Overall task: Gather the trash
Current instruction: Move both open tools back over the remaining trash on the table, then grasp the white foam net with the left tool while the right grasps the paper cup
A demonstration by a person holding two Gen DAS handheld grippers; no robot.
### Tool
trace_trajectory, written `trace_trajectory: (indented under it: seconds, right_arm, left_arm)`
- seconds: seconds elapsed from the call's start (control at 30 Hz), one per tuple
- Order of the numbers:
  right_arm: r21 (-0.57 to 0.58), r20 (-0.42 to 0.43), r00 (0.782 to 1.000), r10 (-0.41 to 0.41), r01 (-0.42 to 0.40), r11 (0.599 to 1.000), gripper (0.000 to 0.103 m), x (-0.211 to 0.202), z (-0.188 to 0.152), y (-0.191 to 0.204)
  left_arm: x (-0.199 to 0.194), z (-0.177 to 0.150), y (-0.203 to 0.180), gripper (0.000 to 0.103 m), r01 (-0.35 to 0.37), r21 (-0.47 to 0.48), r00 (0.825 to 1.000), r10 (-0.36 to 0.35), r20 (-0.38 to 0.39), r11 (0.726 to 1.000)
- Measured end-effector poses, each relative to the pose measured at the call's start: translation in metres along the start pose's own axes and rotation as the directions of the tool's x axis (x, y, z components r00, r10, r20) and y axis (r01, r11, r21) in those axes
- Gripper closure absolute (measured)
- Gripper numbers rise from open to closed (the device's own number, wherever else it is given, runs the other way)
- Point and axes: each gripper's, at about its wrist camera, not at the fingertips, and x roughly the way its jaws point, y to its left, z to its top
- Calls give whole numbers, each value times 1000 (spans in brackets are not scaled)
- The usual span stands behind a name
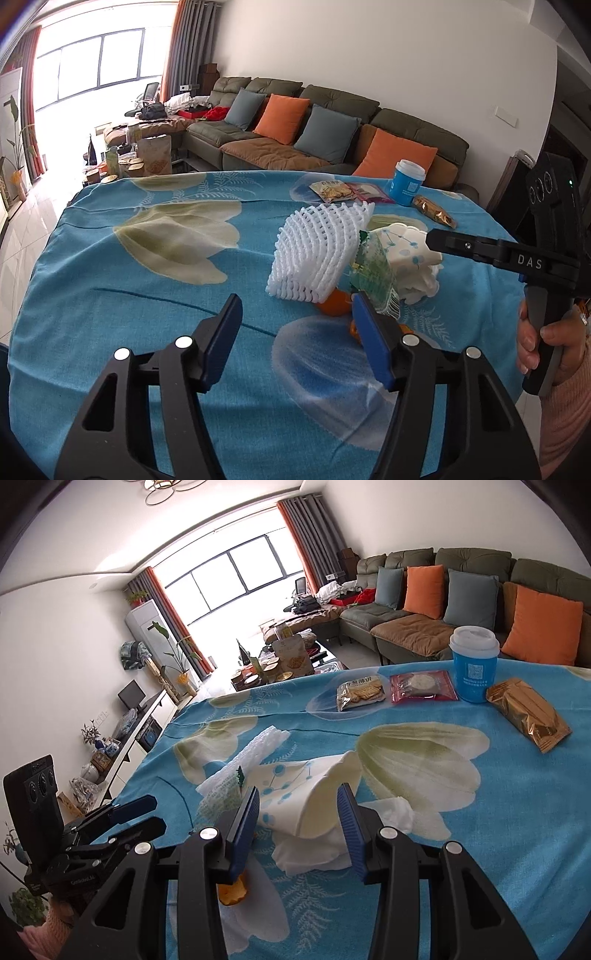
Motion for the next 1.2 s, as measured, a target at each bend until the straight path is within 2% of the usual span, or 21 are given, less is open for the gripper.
trace_trajectory:
  seconds: [0.17, 0.4, 0.53, 0.57, 0.7, 0.83, 0.87, 1.03, 1.2]
  right_arm:
    - [32, -14, 999, 30, -29, 999, 61, 6, -2, -9]
    - [51, -26, 997, 67, -66, 997, 63, 11, -1, -12]
    - [48, -24, 997, 79, -78, 996, 78, 11, 0, -12]
    - [46, -25, 996, 82, -81, 996, 81, 10, 0, -12]
    - [41, -19, 996, 89, -88, 995, 91, 7, -1, -11]
    - [31, -9, 996, 91, -90, 995, 95, 4, -1, -9]
    - [29, -4, 996, 90, -90, 995, 95, 3, -1, -8]
    - [16, 17, 996, 93, -93, 996, 100, -3, 1, -4]
    - [0, 39, 995, 91, -91, 996, 100, -8, 5, 0]
  left_arm:
    - [16, 17, 11, 47, 15, -4, 999, -15, -29, 1000]
    - [53, 29, 20, 45, 71, -18, 989, -73, -127, 997]
    - [69, 28, 23, 51, 121, -61, 978, -130, -163, 991]
    - [72, 27, 24, 58, 135, -73, 976, -145, -165, 988]
    - [72, 27, 22, 77, 165, -83, 972, -176, -153, 983]
    - [69, 25, 20, 85, 162, -86, 975, -174, -141, 983]
    - [67, 25, 22, 91, 161, -91, 976, -172, -136, 983]
    - [54, 22, 29, 91, 169, -123, 978, -182, -102, 978]
    - [32, 17, 40, 91, 174, -146, 981, -185, -63, 974]
